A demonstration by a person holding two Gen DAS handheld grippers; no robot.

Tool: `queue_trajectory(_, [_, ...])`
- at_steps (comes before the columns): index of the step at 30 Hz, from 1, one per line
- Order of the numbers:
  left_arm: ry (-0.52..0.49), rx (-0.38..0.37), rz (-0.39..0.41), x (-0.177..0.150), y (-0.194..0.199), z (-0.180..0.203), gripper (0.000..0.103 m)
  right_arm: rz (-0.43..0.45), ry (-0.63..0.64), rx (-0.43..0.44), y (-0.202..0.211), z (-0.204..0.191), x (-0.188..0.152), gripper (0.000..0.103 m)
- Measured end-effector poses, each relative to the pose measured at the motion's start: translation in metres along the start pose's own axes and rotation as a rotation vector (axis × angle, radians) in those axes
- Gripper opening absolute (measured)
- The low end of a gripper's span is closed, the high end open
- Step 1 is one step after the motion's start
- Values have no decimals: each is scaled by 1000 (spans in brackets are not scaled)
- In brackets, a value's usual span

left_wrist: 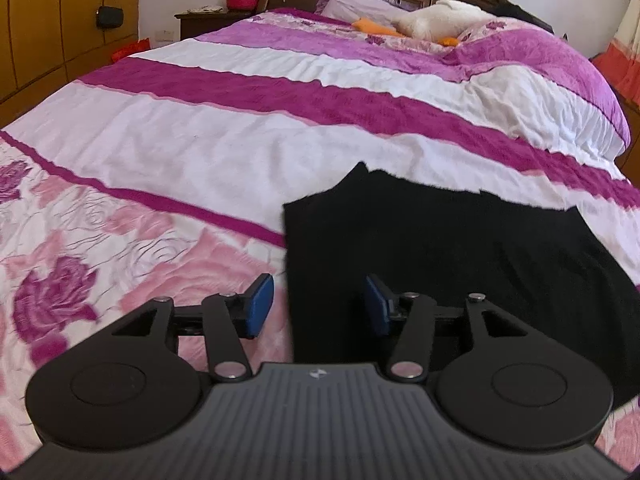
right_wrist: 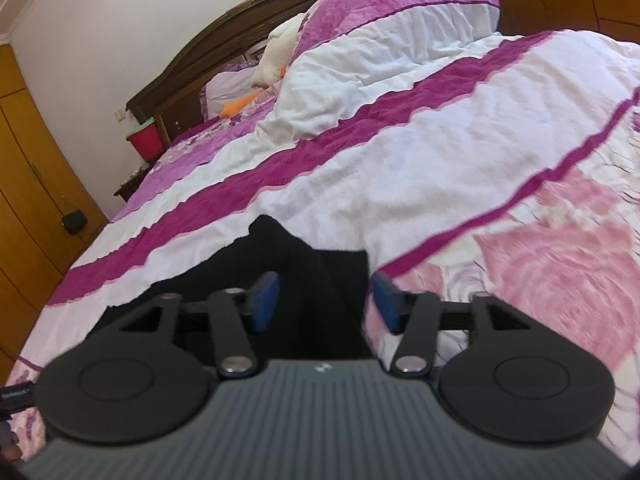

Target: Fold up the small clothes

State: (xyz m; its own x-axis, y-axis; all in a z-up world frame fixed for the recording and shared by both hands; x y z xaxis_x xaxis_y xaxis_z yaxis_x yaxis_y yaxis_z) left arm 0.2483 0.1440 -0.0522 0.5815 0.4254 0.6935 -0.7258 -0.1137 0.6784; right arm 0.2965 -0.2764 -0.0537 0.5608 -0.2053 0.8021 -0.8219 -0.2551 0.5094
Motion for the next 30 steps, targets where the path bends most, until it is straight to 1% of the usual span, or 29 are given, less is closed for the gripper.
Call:
queue_trajectory(3, [-14, -1, -20, -6, 12, -3, 64, -20, 11, -7, 12, -2, -8, 62])
queue_trajectory(6, [-26, 5, -21, -14, 23, -6, 70, -34, 12, -1, 20, -5, -18, 62])
queue_trajectory(9, [-21, 8, -24, -23, 30, -8, 70, -46, 4, 3, 26, -8, -29, 62])
queue_trajectory(16, [1, 9, -48, -40, 30, -14, 72, -97, -6, -14, 26, -10, -51, 62])
queue_trajectory(24, [2, 11, -48, -41, 31, -14, 74, -99, 6, -25, 28, -13, -53, 62])
queue_trajectory(30, [-25, 1, -43, -40, 34, -7, 75, -96, 30, -16, 27, -16, -46, 62])
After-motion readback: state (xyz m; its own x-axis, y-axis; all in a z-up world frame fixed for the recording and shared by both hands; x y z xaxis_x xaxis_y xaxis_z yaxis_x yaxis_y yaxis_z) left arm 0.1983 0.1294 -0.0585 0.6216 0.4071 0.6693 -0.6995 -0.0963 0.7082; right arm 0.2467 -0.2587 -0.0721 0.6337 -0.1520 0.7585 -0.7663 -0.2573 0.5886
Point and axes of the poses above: each gripper's, at about its wrist camera, not at the fingertips, and y roughly against the way its jaws point, z to its right, x to its top, the point moved 10 cm from there along -y, roughly the way its jaws point, and after that the axes turned 9 degrees about y, right-handed, at the moved point
